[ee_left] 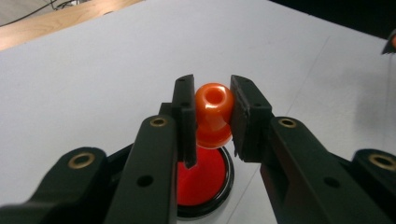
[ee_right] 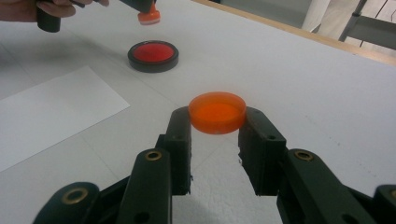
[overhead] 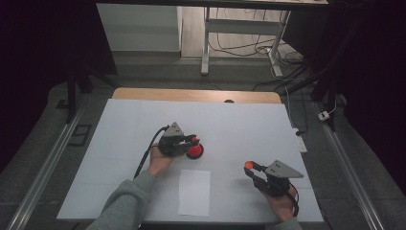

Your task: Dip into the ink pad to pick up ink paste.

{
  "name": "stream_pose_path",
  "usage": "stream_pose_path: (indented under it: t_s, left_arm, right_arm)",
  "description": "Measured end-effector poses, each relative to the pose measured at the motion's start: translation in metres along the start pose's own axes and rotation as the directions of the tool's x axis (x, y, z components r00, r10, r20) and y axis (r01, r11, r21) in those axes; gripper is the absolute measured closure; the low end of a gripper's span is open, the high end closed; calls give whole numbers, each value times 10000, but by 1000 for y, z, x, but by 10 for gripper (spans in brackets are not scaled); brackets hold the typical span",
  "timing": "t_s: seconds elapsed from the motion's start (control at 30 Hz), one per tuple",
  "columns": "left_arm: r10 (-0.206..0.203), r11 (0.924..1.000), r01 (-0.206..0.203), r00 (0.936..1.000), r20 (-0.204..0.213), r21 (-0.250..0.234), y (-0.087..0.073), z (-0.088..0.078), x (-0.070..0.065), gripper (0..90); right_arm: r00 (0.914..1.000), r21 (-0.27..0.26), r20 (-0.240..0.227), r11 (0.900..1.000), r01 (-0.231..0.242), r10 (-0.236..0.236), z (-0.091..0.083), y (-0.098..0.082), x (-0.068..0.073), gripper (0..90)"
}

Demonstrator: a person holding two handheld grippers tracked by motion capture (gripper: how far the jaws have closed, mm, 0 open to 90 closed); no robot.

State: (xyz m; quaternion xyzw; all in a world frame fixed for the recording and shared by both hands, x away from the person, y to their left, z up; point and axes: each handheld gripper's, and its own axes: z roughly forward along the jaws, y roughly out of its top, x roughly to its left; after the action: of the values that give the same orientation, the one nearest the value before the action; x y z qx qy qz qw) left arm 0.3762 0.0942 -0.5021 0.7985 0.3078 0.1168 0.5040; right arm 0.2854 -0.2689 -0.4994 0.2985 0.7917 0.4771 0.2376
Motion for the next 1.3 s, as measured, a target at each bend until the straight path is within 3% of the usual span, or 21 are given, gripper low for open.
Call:
stream_pose_path:
  t_s: [0.33, 0.8, 1.13, 1.3]
  left_arm:
    - [-40, 10000, 41, 9977, 676, -21, 7, -17, 1, 727]
    - [51, 10000, -55, 9924, 1226, 33, 14, -38, -9, 726]
    - [327, 9994, -345, 9888, 1456, 96, 16, -46, -18, 726]
    - [272, 9996, -281, 9861, 1642, 31, 16, -48, -20, 726]
  right_arm:
    - [10000, 21, -14, 10000, -30, 30, 1, -1, 0, 646]
    - [10000, 92, -37, 10000, 11, -11, 2, -1, 0, 646]
    - [10000, 101, -21, 9999, 17, -16, 2, -1, 0, 646]
    - [10000, 105, -17, 9999, 29, -29, 2, -1, 0, 645]
